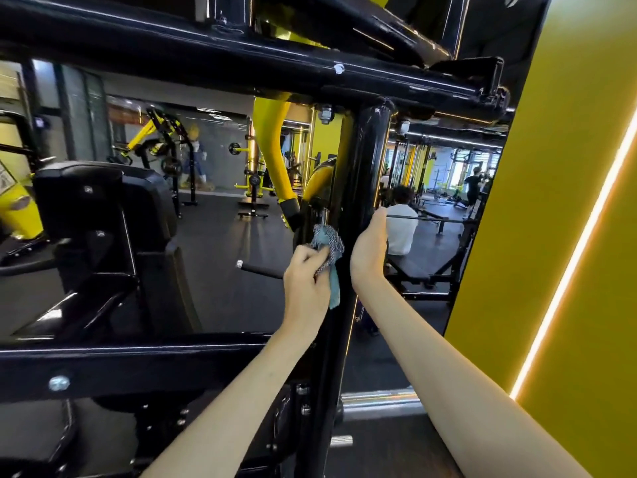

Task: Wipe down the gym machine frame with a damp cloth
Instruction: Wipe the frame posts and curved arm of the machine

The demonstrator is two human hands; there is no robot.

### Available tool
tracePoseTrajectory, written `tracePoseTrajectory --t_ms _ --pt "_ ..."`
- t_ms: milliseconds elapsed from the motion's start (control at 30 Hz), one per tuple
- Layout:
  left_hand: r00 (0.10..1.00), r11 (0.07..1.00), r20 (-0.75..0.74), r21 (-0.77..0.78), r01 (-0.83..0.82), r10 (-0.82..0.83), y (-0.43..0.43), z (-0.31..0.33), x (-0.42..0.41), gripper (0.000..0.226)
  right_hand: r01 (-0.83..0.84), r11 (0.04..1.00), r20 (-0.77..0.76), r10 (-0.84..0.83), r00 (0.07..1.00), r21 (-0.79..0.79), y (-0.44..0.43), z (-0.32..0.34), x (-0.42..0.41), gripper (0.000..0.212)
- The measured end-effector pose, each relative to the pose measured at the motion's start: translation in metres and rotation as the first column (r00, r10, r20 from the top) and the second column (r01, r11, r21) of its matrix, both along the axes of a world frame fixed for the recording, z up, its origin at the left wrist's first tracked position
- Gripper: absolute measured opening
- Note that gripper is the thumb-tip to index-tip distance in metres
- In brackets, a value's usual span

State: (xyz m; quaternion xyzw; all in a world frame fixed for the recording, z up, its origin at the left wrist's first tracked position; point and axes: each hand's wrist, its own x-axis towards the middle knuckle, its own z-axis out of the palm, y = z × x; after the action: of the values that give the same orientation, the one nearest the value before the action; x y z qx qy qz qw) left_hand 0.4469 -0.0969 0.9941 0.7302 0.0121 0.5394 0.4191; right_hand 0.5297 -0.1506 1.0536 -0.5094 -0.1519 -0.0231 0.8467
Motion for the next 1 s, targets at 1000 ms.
tracePoseTrajectory --t_ms 1000 --pt "0.926 0.972 0.315 0.179 0.155 -0.206 0.032 0.078 0.029 0.029 0.221 0.974 0.135 -0.226 0.965 0.048 0.005 0.007 -0.024 0.053"
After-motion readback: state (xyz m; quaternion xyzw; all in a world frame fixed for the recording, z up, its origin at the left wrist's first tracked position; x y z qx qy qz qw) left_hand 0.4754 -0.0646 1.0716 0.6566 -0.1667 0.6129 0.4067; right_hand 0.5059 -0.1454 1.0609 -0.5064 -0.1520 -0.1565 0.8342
